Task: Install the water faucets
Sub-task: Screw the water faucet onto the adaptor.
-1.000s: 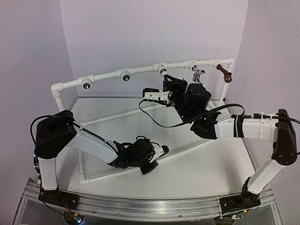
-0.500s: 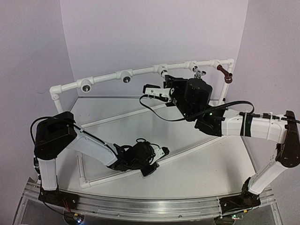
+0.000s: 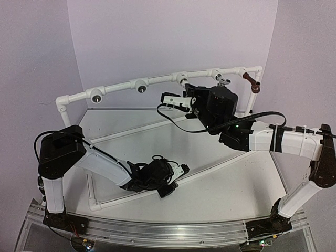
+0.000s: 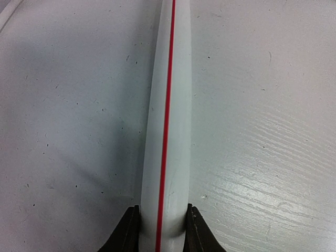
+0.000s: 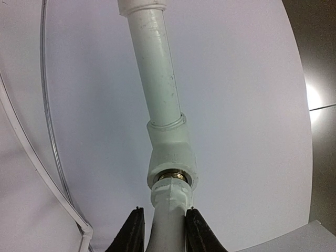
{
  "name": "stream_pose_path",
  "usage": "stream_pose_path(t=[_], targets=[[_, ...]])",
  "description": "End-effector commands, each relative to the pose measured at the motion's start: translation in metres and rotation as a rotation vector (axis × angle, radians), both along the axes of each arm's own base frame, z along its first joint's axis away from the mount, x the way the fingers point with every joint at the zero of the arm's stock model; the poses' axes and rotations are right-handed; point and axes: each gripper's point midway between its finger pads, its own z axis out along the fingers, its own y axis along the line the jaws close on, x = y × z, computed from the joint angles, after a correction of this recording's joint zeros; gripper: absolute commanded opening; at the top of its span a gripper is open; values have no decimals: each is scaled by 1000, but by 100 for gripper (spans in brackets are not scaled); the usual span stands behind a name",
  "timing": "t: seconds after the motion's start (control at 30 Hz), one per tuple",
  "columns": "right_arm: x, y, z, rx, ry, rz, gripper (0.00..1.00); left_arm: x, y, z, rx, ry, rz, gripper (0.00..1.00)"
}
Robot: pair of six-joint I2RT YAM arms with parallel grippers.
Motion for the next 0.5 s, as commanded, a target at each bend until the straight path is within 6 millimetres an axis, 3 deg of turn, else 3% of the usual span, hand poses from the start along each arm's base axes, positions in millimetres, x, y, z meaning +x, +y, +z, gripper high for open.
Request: stream_pose_path(t=[0.0, 0.47], targets=[[-2, -8, 36, 94, -35, 13, 0, -60, 97, -110, 381, 295, 99, 0], [3, -14, 40, 132, -28, 12, 0, -60, 98, -112, 381, 297, 105, 0]])
